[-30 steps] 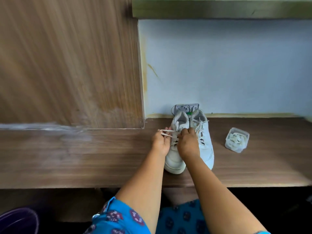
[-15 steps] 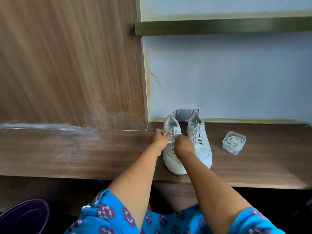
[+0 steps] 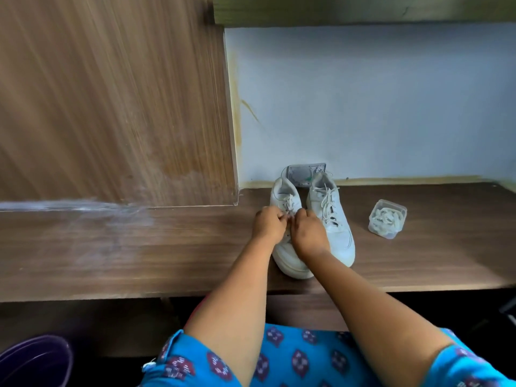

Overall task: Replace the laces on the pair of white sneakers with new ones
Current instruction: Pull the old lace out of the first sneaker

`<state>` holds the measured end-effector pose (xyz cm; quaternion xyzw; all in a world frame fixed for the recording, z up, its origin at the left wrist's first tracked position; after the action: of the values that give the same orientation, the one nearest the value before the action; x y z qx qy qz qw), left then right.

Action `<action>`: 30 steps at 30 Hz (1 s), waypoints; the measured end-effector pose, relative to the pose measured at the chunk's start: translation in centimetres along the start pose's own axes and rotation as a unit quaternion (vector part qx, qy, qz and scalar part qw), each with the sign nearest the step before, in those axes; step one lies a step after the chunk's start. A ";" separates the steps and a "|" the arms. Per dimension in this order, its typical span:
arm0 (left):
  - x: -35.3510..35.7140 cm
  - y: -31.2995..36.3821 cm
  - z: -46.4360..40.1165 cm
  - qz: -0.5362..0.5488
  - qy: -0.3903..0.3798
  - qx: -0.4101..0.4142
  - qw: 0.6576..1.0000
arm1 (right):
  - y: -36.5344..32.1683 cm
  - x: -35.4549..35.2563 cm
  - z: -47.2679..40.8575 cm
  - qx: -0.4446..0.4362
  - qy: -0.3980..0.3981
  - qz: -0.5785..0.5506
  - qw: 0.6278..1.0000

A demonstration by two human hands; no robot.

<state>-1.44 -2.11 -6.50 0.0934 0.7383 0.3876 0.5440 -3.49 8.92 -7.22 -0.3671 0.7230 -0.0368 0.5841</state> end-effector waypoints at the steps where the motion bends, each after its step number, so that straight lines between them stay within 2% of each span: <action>1: 0.0 0.2 0.1 -0.024 0.002 0.002 1.000 | -0.1 0.0 0.0 -0.002 -0.011 0.003 1.000; 8: 0.3 1.0 0.3 -0.110 0.006 0.057 0.992 | 0.7 -0.8 0.0 0.014 -0.023 -0.083 0.996; 10: 0.4 0.7 0.1 -0.099 0.014 0.061 0.993 | 0.9 -0.8 -0.1 0.021 -0.024 -0.099 0.995; 12: 0.5 -0.3 -0.1 -0.019 0.010 0.030 0.999 | 1.0 -0.7 0.1 0.026 -0.016 -0.126 0.992; 14: 0.7 -1.9 -0.4 0.154 -0.020 -0.038 0.987 | 1.1 -0.8 0.3 0.039 -0.003 -0.168 0.985; 17: 1.0 -2.8 0.2 0.420 -0.067 -0.129 0.896 | 1.1 -0.7 0.3 0.058 0.008 -0.196 0.979; 19: 0.8 -3.0 0.3 0.483 -0.081 -0.149 0.859 | 1.3 -0.8 0.0 0.053 0.009 -0.193 0.980; 22: 0.7 -3.1 0.1 0.501 -0.076 -0.157 0.848 | 2.2 -1.3 -0.4 0.039 0.005 -0.200 0.979; 25: 0.8 -3.4 -0.5 0.502 -0.054 -0.166 0.847 | 2.4 -1.1 -0.8 -0.008 -0.021 -0.137 0.990; 29: 0.5 -3.1 -1.0 0.485 -0.025 -0.154 0.860 | 1.7 -1.0 -1.3 -0.018 -0.025 -0.044 0.999; 30: 0.6 -3.2 -1.2 0.459 -0.012 -0.146 0.876 | 1.6 -1.1 -1.4 -0.018 -0.020 -0.039 0.999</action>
<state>-1.83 -4.46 -8.97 0.3463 0.5406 0.6961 0.3212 -5.45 10.17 -6.66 -0.4060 0.6970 -0.0389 0.5897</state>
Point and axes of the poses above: each hand's wrist, its own z-axis away from the middle knuckle, its own x-axis out of the palm, y = z × x, the point moved 5 cm from there along -z, towards the middle knuckle, and after that the axes turned 2 degrees about -x, right-handed, at the moved point
